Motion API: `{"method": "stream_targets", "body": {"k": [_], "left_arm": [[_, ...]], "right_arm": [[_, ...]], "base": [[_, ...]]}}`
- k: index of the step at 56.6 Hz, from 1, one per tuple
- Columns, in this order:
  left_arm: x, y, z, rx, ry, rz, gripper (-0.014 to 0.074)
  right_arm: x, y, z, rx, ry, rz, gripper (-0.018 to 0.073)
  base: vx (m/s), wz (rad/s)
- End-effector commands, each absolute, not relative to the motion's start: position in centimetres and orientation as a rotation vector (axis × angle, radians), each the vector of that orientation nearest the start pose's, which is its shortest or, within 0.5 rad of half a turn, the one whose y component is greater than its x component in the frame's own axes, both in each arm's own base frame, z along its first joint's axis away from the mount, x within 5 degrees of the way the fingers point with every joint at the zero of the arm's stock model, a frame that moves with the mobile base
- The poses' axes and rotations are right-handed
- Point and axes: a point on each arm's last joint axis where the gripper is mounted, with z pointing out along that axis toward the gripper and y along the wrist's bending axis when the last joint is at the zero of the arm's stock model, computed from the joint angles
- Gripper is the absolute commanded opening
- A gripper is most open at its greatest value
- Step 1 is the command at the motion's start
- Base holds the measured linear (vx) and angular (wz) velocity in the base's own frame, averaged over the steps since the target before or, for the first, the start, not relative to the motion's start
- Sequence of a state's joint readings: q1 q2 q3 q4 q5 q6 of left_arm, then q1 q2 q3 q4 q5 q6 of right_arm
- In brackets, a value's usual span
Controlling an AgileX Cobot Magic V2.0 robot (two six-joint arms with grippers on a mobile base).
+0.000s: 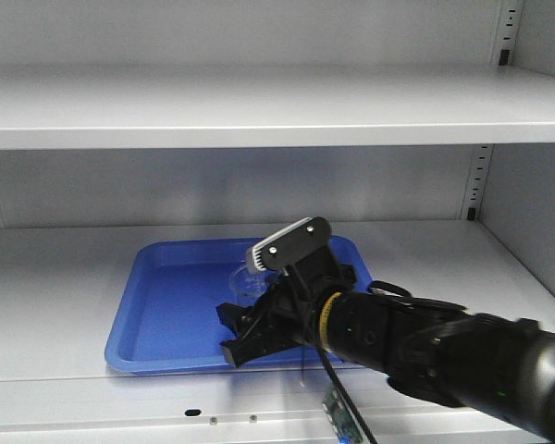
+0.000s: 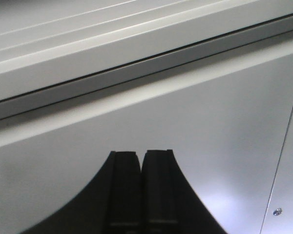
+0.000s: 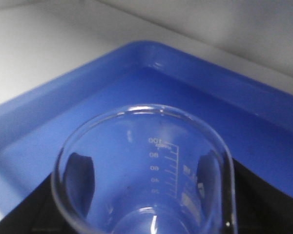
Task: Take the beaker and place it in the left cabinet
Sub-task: 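Lower the beaker onto the blue tray and open the right gripper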
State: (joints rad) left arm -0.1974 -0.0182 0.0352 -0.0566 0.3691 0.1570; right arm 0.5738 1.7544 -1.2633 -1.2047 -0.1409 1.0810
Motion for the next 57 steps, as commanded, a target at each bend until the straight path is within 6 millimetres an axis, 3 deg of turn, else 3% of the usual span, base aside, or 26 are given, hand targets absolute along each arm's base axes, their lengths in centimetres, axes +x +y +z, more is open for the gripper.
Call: {"method": "stream_targets", "body": {"k": [1, 17, 36, 45, 57], "left_arm": [[5.2, -1.2, 18.3, 0.275, 1.738, -0.093, -0.0006], [5.2, -1.2, 18.3, 0.275, 1.738, -0.093, -0.0006], [5.2, -1.2, 18.3, 0.275, 1.738, -0.093, -0.0006], [5.2, -1.2, 18.3, 0.275, 1.738, -0.093, -0.0006], [5.2, -1.2, 18.3, 0.275, 1.738, -0.093, -0.0006]], "right_arm": [[34.9, 24.0, 31.9, -0.714, 1.685, 0.465, 0.0100], [40.2, 26.2, 30.1, -0.647, 1.717, 0.369, 0.0104], [41.3, 26.4, 29.4, -0.606, 1.745, 0.340, 0.0164], [41.3, 26.4, 29.4, -0.515, 1.781, 0.415, 0.0291], [41.2, 26.4, 29.5, -0.443, 1.805, 0.468, 0.0563]], "base": [[0.00, 0.00], [0.00, 0.00], [0.00, 0.00], [0.00, 0.00], [0.00, 0.00]]}}
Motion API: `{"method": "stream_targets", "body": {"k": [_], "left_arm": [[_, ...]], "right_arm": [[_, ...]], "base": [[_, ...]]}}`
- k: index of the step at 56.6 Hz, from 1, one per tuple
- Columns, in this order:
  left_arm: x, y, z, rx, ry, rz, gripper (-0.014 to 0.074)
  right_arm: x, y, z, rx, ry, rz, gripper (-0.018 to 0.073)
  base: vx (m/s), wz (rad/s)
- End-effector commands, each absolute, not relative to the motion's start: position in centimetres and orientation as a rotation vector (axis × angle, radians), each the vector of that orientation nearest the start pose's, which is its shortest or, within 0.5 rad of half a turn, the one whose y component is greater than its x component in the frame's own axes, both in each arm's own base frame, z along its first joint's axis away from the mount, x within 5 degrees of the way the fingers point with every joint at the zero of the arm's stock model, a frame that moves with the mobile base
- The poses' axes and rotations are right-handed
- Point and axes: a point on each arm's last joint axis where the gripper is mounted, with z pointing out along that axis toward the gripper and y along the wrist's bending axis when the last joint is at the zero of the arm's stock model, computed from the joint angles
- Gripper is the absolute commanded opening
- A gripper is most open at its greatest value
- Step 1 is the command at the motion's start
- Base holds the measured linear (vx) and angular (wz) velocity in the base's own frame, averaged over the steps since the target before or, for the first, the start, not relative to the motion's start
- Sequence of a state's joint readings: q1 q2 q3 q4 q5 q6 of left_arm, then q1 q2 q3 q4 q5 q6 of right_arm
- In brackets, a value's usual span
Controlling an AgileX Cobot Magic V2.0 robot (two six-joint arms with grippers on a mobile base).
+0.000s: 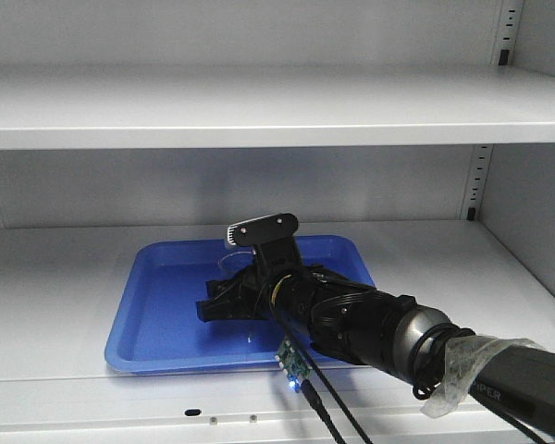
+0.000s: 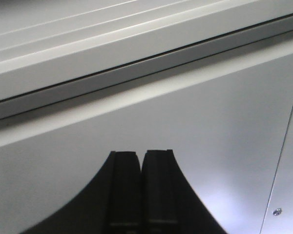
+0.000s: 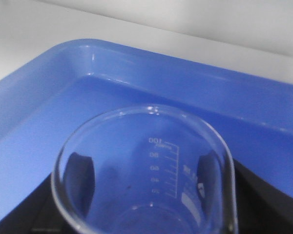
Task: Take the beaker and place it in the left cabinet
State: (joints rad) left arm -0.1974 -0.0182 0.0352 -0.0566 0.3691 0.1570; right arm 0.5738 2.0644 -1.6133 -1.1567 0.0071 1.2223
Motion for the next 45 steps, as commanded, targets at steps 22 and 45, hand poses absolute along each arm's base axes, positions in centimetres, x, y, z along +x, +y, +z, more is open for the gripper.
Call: {"method": "stream_targets", "body": {"k": [22, 45], "left_arm": [[5.2, -1.2, 18.3, 0.275, 1.738, -0.093, -0.0006], [5.2, -1.2, 18.3, 0.275, 1.738, -0.093, -0.0006]], "right_arm": [[39.6, 26.0, 33.4, -0.425, 1.727, 0.503, 0.0691], [34.0, 23.8, 33.2, -0.474, 1.788, 0.515, 0.0646]], "base": [[0.00, 0.00], [0.00, 0.00]]}}
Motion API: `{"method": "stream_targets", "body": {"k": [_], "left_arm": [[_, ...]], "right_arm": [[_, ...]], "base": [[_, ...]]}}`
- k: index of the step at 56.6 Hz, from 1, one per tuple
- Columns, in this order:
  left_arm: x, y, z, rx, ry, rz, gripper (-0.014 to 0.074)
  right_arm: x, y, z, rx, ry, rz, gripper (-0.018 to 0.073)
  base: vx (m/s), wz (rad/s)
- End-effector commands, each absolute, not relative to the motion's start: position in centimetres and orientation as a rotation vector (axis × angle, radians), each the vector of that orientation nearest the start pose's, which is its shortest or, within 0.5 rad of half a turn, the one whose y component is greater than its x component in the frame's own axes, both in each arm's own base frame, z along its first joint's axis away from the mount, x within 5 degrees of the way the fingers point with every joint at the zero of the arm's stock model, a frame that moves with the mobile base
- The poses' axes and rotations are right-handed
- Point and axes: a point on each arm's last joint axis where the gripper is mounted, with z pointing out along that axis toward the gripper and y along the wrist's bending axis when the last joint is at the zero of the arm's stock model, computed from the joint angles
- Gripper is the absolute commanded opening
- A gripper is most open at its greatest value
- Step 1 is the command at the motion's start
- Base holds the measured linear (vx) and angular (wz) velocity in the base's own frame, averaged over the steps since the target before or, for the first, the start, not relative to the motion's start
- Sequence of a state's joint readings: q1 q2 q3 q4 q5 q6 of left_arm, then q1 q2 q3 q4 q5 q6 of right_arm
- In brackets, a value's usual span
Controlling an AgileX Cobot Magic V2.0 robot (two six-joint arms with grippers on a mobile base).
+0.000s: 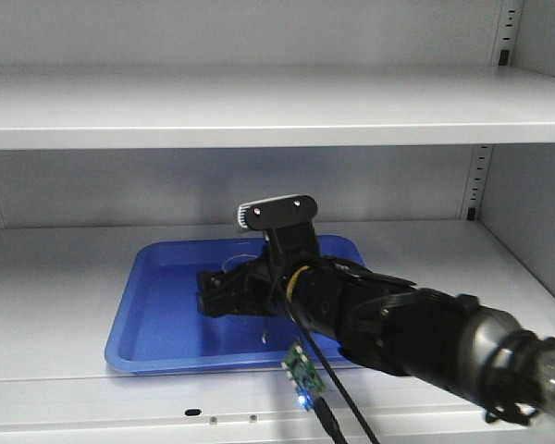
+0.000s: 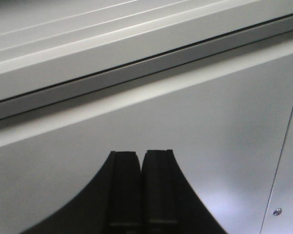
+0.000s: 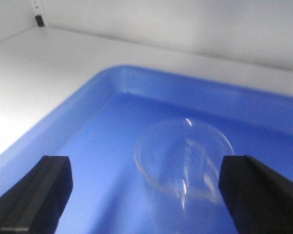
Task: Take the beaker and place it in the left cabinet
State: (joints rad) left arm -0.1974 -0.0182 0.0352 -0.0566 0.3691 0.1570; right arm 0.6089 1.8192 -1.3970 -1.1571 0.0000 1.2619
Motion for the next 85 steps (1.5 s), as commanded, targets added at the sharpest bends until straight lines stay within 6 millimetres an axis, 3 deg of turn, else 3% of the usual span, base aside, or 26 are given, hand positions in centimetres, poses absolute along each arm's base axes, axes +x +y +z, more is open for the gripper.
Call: {"method": "stream_targets", "body": {"k": [1, 16, 25, 34, 50, 68, 85], "left_arm": [[5.2, -1.2, 18.3, 0.275, 1.738, -0.093, -0.0006], [5.2, -1.2, 18.3, 0.275, 1.739, -0.093, -0.0006], [5.2, -1.2, 18.3, 0.275, 1.739, -0.093, -0.0006], [5.2, -1.2, 18.3, 0.275, 1.739, -0.093, -0.0006], [5.2, -1.2, 18.3, 0.275, 1.739, -0.093, -0.0006], [5.2, -1.2, 18.3, 0.275, 1.739, -0.093, -0.0006], [5.2, -1.2, 18.3, 0.275, 1.739, -0.093, -0.0006]], "right_arm": [[33.7, 23.6, 33.4, -0.473, 1.786, 0.516, 0.0645], [28.9, 20.2, 35.2, -0.463, 1.763, 0.518, 0.0635], [25.3, 17.7, 35.2, -0.461, 1.762, 0.514, 0.0614], [23.0, 16.1, 34.6, -0.462, 1.767, 0.512, 0.0568], [22.5, 15.4, 33.3, -0.457, 1.811, 0.479, 0.0489], [21.1, 13.4, 35.5, -0.381, 1.758, 0.414, 0.0368], [20.8, 8.9, 37.0, -0.137, 1.772, 0.392, 0.0098]], "base": [[0.00, 0.00], [0.00, 0.00], [0.00, 0.00], [0.00, 0.00], [0.00, 0.00], [0.00, 0.00], [0.00, 0.00]]}}
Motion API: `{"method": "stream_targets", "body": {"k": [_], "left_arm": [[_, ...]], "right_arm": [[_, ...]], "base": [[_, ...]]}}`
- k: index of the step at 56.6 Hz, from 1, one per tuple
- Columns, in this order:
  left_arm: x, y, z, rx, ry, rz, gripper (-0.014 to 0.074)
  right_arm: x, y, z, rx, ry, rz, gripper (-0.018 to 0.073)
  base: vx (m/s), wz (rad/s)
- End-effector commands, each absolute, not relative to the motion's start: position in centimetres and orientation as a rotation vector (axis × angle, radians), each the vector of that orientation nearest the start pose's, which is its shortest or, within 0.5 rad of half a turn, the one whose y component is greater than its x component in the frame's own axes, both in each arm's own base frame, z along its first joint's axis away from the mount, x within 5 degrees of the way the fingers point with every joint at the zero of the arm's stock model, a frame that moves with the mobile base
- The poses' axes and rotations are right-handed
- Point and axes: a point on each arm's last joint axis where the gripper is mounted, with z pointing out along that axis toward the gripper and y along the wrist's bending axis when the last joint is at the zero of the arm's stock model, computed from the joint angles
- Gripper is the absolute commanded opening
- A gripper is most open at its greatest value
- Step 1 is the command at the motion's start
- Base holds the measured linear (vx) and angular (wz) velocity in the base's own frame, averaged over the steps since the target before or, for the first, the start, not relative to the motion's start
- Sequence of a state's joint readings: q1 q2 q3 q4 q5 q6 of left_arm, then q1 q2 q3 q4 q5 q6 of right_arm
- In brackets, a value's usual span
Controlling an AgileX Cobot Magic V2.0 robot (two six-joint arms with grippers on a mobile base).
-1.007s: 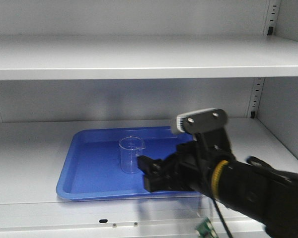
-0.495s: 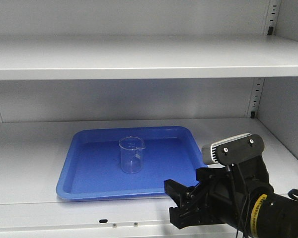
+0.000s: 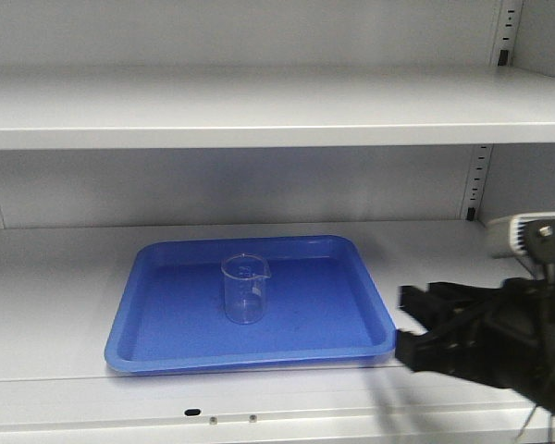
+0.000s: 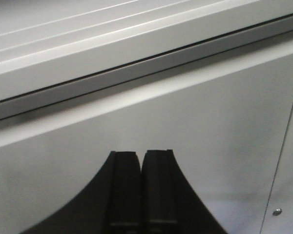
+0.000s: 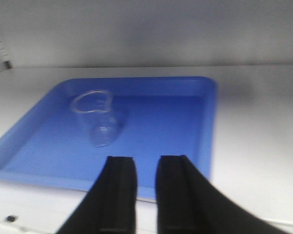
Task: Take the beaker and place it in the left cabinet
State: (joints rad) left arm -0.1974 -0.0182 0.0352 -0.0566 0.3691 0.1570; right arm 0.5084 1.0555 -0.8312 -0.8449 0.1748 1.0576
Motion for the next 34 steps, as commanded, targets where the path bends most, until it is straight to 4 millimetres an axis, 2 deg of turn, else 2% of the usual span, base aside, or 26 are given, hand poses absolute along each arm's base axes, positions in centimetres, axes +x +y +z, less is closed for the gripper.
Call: {"method": "stream_targets", "body": {"k": [1, 6, 15, 20, 26, 34], "left_arm": [[5.2, -1.2, 18.3, 0.275, 1.739, -0.093, -0.0006], [5.2, -1.2, 18.3, 0.275, 1.739, -0.093, -0.0006], [5.2, -1.2, 18.3, 0.275, 1.739, -0.093, -0.0006], [5.2, -1.2, 18.3, 0.275, 1.739, -0.093, -0.0006], [5.2, -1.2, 18.3, 0.275, 1.739, -0.093, -0.0006], [5.2, -1.2, 18.3, 0.275, 1.739, -0.093, -0.0006]], "right_arm": [[20.9, 8.5, 37.0, -0.134, 1.774, 0.373, 0.0075], [20.9, 6.8, 37.4, -0.154, 1.758, 0.273, -0.0015], [20.2, 4.7, 38.1, -0.218, 1.717, 0.121, -0.0011], [18.7, 3.4, 37.8, -0.213, 1.688, 0.062, -0.0008], [16.3, 1.6, 35.9, -0.119, 1.662, 0.031, -0.0006], [12.3, 0.2, 31.8, -0.011, 1.630, 0.012, -0.0006]], "base": [[0.00, 0.00], [0.00, 0.00], [0.00, 0.00], [0.00, 0.00], [0.00, 0.00], [0.00, 0.00]]}}
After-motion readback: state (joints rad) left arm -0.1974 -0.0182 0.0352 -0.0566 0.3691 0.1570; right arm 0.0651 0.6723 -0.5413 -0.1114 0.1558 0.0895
